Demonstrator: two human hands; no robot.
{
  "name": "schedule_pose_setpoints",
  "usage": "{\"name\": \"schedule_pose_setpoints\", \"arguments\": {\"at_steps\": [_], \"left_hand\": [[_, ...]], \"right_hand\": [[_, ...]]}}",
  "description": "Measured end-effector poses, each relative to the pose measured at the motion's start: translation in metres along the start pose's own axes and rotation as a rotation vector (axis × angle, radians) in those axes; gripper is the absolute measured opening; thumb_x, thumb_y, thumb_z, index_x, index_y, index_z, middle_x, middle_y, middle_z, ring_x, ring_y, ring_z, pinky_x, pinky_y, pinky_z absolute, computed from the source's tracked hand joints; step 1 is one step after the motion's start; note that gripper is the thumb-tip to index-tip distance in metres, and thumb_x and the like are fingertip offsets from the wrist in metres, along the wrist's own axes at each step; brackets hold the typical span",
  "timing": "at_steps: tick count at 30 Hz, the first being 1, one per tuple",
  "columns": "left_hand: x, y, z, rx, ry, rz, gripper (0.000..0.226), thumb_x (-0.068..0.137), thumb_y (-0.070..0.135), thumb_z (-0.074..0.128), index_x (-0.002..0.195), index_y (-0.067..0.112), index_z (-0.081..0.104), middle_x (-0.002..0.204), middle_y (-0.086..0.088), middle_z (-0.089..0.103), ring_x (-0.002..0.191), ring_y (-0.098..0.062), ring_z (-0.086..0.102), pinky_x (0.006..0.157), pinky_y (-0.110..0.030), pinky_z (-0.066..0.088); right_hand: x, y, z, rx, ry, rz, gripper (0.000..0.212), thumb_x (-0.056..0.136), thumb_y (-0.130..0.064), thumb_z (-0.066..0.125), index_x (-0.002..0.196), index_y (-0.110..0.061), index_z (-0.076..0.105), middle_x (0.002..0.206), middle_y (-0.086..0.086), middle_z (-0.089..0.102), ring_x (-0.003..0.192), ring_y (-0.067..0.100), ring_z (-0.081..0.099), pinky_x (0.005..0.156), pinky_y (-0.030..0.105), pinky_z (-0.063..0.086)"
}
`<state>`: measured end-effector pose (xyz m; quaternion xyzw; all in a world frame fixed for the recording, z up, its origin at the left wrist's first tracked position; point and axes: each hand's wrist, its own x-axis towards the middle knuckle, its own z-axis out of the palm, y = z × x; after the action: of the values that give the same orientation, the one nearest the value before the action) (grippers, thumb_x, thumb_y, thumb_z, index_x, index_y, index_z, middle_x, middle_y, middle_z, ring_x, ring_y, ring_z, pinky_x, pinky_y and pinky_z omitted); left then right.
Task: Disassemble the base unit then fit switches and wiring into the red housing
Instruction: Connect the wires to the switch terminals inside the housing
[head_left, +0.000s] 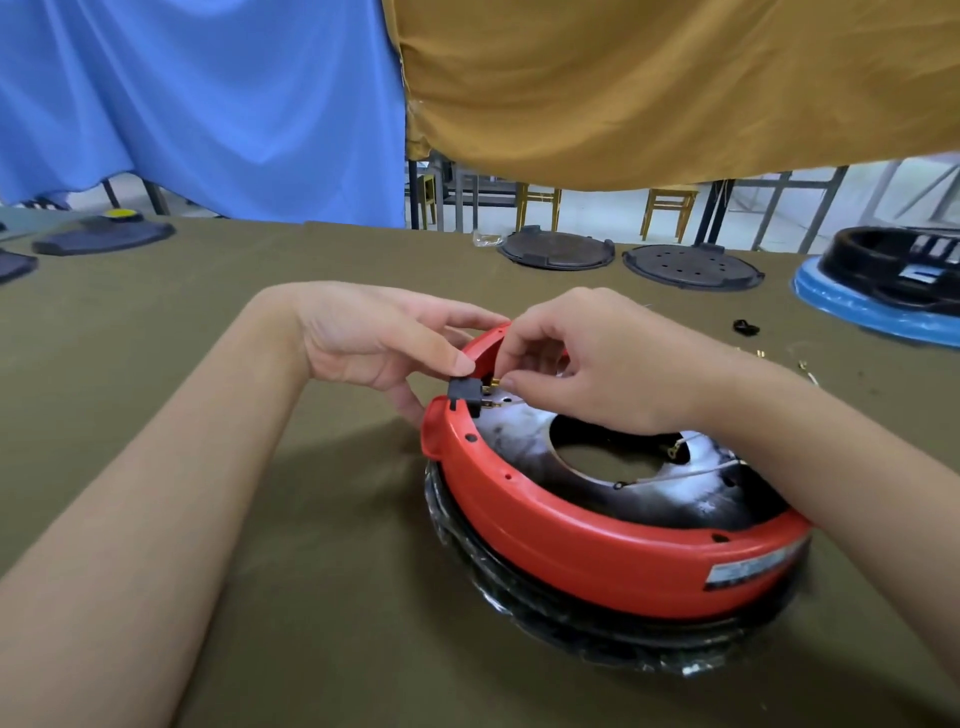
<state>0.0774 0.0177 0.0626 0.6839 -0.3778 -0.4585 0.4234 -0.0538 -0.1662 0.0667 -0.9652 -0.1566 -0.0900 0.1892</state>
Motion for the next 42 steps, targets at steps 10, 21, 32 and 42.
{"name": "schedule_pose_setpoints", "arguments": {"at_steps": [10, 21, 32, 42], "left_hand": [[0.002, -0.0041, -0.0034, -0.026, -0.031, 0.011, 0.061, 0.088, 0.009, 0.059, 0.145, 0.024, 0.045, 0.141, -0.009, 0.058, 0.123, -0.029, 0.06, 0.086, -0.054, 0.055], [0.0024, -0.006, -0.005, -0.034, -0.032, 0.013, 0.062, 0.087, 0.01, 0.061, 0.145, 0.025, 0.046, 0.139, -0.009, 0.059, 0.124, -0.028, 0.06, 0.088, -0.055, 0.054], [0.0027, -0.0053, -0.0053, -0.045, -0.036, 0.018, 0.061, 0.088, 0.008, 0.059, 0.146, 0.023, 0.045, 0.14, -0.011, 0.057, 0.122, -0.028, 0.061, 0.087, -0.053, 0.055], [0.0031, -0.0055, -0.0048, -0.061, -0.034, 0.02, 0.062, 0.088, 0.005, 0.056, 0.146, 0.022, 0.046, 0.139, -0.013, 0.057, 0.113, -0.025, 0.064, 0.078, -0.047, 0.057]], "right_hand": [[-0.0017, 0.0014, 0.0015, 0.002, -0.005, 0.005, 0.008, 0.089, -0.022, 0.066, 0.084, -0.024, 0.072, 0.069, -0.015, 0.064, 0.068, -0.005, 0.057, 0.062, 0.005, 0.04], [-0.0015, -0.0002, 0.0024, 0.017, 0.011, -0.004, 0.009, 0.088, -0.022, 0.066, 0.082, -0.025, 0.072, 0.068, -0.014, 0.064, 0.066, -0.005, 0.057, 0.062, 0.006, 0.041], [-0.0006, -0.0012, 0.0024, 0.0, 0.011, -0.002, 0.008, 0.087, -0.02, 0.066, 0.083, -0.023, 0.073, 0.067, -0.014, 0.064, 0.067, -0.005, 0.058, 0.062, 0.005, 0.041], [0.0023, -0.0047, 0.0045, -0.055, -0.007, -0.031, 0.009, 0.092, -0.024, 0.064, 0.089, -0.024, 0.073, 0.073, -0.014, 0.065, 0.073, -0.001, 0.058, 0.067, 0.01, 0.044]]}}
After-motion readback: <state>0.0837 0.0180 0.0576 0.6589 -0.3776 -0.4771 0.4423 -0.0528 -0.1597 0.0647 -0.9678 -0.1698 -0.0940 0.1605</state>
